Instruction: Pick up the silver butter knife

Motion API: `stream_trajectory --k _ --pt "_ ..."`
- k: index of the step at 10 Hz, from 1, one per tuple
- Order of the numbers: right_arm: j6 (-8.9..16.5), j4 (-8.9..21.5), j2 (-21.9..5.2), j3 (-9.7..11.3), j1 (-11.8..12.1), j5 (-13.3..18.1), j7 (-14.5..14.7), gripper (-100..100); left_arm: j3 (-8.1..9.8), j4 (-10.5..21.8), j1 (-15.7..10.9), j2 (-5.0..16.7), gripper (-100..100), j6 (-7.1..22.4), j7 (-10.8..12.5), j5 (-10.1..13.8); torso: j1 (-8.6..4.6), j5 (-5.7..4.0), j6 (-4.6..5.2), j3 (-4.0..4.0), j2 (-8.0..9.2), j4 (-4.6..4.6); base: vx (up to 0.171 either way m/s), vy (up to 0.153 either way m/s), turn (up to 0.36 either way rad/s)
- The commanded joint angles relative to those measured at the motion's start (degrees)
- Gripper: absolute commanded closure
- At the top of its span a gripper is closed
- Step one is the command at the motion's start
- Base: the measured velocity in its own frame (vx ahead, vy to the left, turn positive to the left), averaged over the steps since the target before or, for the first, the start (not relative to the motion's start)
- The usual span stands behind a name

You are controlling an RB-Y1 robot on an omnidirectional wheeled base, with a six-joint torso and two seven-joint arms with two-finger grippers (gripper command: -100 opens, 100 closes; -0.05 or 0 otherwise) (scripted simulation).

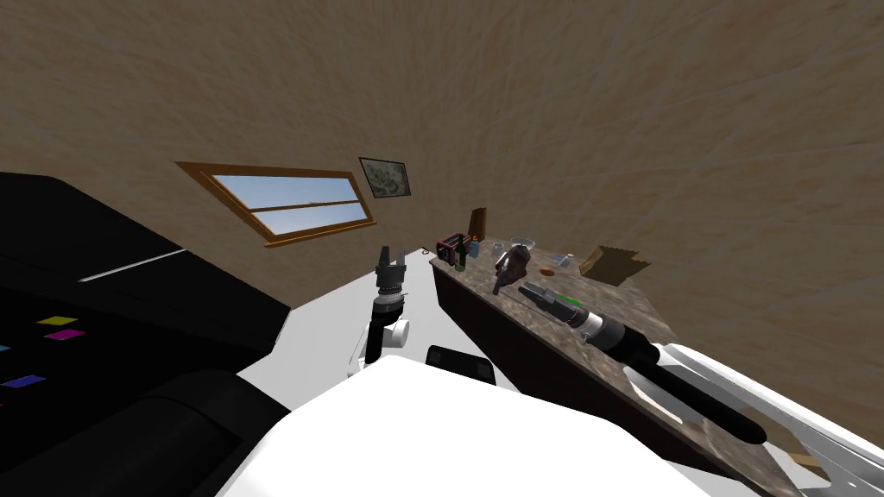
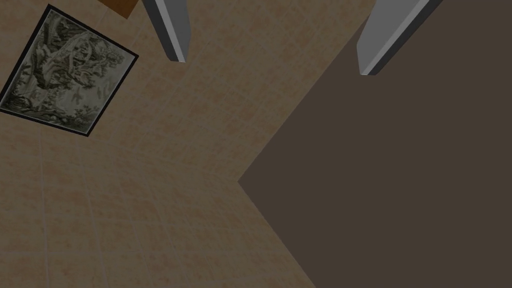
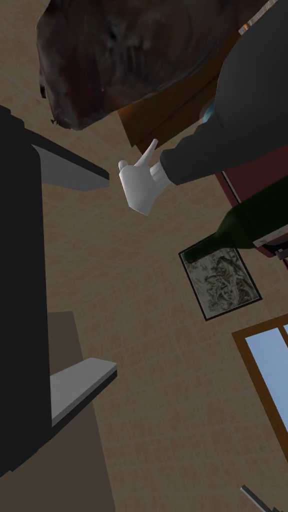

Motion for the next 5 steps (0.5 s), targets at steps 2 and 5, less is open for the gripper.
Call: stream_trajectory --k 2,5 --pt "-0.8 3.7 -3.9 2.3 -0.8 1.6 0.4 -100 0.00 0.0 0.0 0.0 0 0.0 0.0 0.0 0.00 -0.01 0.03 0.00 0.00 0.00 0.000 0.001 0.139" --pt "-1.4 6.2 -7.4 3.7 -1.1 2.6 0.6 -100 0.00 0.0 0.0 0.0 0 0.0 0.0 0.0 0.03 0.00 0.01 -0.01 -0.02 -0.01 0.003 0.004 0.124"
